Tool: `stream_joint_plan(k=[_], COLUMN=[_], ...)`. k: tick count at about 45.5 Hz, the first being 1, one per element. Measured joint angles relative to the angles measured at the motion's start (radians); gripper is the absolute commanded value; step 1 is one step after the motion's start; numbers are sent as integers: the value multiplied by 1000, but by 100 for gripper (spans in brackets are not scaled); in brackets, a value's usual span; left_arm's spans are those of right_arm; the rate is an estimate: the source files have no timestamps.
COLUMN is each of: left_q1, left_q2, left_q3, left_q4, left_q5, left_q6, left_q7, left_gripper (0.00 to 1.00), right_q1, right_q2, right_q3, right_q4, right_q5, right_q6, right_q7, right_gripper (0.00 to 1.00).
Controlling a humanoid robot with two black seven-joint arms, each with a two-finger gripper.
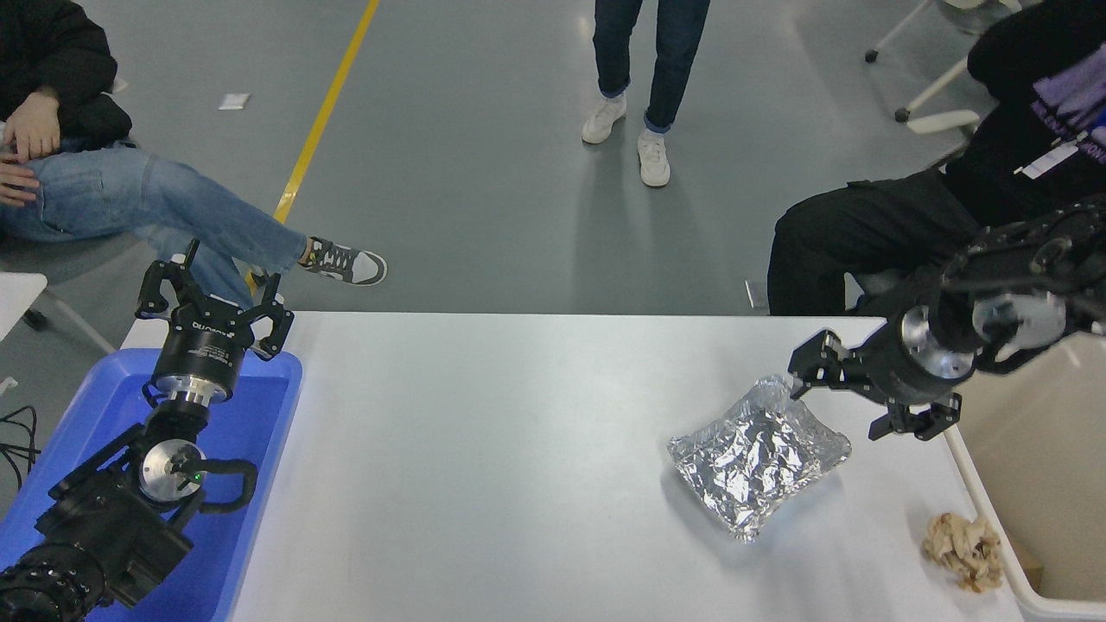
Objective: Pick up foil plate and place in dustbin
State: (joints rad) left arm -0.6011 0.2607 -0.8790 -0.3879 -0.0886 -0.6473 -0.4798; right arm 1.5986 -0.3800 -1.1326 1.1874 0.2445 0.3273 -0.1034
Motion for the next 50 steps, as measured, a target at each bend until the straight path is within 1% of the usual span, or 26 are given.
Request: stream_joint_plan(k=[7,17,31,33,34,37,41,42,45,48,49,50], left_q1=[0,0,0,0,0,0,0,0,0,0,0,0], left_q2=[0,0,0,0,0,0,0,0,0,0,0,0], left_q3=[0,0,0,0,0,0,0,0,0,0,0,0], left_q4=[0,0,0,0,0,0,0,0,0,0,0,0], left_q5=[0,0,0,0,0,0,0,0,0,0,0,0], left_q6=[-1,-2,-2,-2,-2,-1,-1,0,0,0,0,0], left_q7=[0,0,0,0,0,0,0,0,0,0,0,0], left_gripper=[98,98,98,98,98,98,98,98,98,98,98,98], right_q1=[-91,-195,-307,-322,-329,-353,-377,-379,-388,-393,-397,-397], right_q2=[14,27,54,57,58,66,76,77,80,83,84,84], right_q3=[10,53,149,159,162,172,179,179,182,182,183,183], right_q4=[-18,-66,-134,-150,-157,-183,-209,-213,-226,-232,-235,-235], right_q5=[6,21,36,38,39,41,43,44,45,45,45,45], right_q6=[-85,-150,-194,-197,-198,-201,-203,-203,-202,-198,-197,-196], right_q7=[-1,-1,-2,-2,-1,-2,-2,-2,-1,-1,-1,-1], right_gripper=[89,89,88,86,83,68,43,38,28,13,5,2])
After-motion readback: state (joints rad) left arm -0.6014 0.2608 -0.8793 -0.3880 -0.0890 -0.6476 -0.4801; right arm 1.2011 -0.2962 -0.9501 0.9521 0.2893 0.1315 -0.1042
